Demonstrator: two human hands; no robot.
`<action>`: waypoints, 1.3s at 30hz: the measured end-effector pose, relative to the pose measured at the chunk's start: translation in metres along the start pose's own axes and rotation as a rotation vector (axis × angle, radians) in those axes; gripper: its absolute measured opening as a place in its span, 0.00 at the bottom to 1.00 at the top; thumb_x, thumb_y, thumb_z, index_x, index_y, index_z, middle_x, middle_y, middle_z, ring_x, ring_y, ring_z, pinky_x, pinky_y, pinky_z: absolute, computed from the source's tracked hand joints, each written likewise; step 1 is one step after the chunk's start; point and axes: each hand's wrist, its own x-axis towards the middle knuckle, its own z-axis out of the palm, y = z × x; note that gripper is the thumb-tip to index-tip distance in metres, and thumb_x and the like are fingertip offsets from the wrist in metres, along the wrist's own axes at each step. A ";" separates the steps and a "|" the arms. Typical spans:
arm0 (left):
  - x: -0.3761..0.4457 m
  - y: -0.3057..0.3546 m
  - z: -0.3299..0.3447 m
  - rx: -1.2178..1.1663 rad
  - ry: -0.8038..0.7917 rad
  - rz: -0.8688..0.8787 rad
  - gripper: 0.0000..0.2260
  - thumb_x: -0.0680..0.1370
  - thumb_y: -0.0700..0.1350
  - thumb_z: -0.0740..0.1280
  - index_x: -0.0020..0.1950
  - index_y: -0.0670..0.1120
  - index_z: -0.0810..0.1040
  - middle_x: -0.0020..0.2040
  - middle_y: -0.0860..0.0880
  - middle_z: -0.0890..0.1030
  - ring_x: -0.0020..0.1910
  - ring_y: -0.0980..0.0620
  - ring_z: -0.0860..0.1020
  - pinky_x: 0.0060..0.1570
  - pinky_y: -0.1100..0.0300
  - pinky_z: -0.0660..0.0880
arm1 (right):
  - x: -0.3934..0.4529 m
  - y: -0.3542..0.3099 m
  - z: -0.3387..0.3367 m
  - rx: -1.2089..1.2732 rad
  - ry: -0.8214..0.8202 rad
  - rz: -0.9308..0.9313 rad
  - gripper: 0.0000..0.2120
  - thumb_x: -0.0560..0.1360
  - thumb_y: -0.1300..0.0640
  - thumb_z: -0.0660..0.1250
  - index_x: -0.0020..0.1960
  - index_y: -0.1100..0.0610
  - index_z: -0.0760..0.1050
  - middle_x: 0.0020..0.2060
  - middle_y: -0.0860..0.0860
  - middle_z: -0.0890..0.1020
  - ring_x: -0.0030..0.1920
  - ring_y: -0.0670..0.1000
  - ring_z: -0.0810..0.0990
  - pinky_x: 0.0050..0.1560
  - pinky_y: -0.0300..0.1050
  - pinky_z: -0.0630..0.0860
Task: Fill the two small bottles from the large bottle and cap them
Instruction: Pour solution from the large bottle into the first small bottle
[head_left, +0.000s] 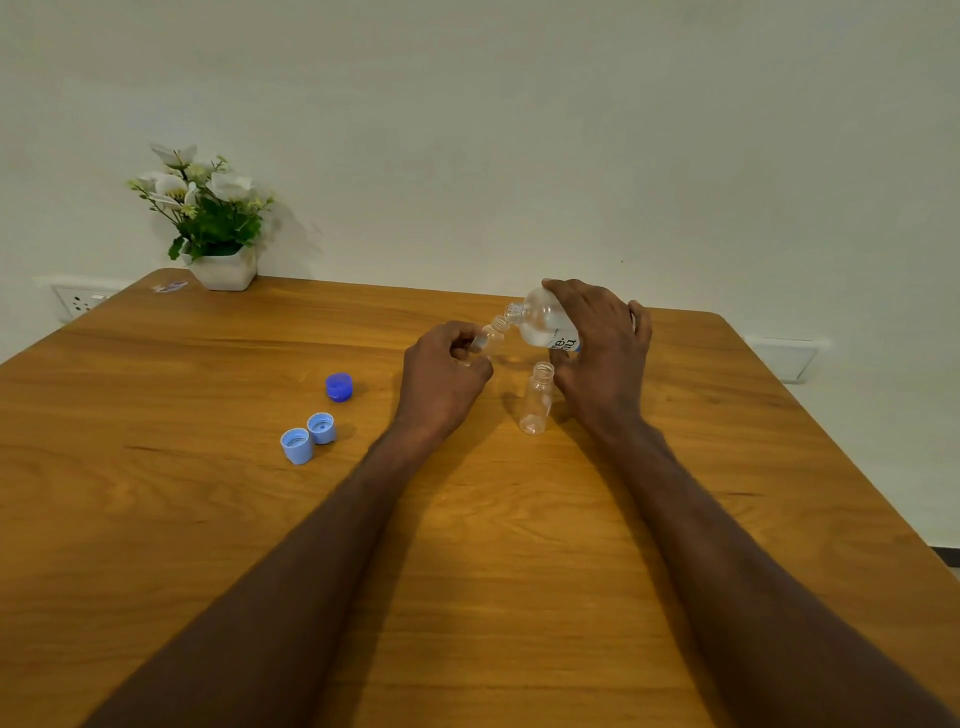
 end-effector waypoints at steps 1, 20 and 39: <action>0.000 0.000 0.000 0.003 -0.001 -0.002 0.15 0.75 0.37 0.71 0.62 0.44 0.84 0.51 0.49 0.85 0.48 0.53 0.80 0.53 0.54 0.81 | 0.000 0.000 0.000 -0.003 0.006 -0.004 0.37 0.69 0.63 0.75 0.76 0.46 0.72 0.71 0.45 0.77 0.75 0.50 0.70 0.77 0.55 0.54; -0.001 0.000 0.000 0.031 -0.022 0.007 0.15 0.75 0.37 0.72 0.62 0.44 0.83 0.51 0.50 0.84 0.49 0.54 0.81 0.50 0.59 0.80 | 0.000 0.001 0.000 -0.008 0.039 -0.039 0.37 0.68 0.66 0.74 0.75 0.46 0.73 0.70 0.45 0.77 0.74 0.50 0.71 0.78 0.60 0.55; 0.001 -0.004 0.002 0.032 -0.019 0.024 0.14 0.75 0.38 0.72 0.60 0.44 0.84 0.47 0.51 0.84 0.41 0.60 0.78 0.40 0.68 0.76 | 0.000 0.003 0.001 -0.019 0.051 -0.048 0.38 0.67 0.66 0.74 0.75 0.45 0.73 0.69 0.43 0.77 0.73 0.49 0.71 0.77 0.61 0.56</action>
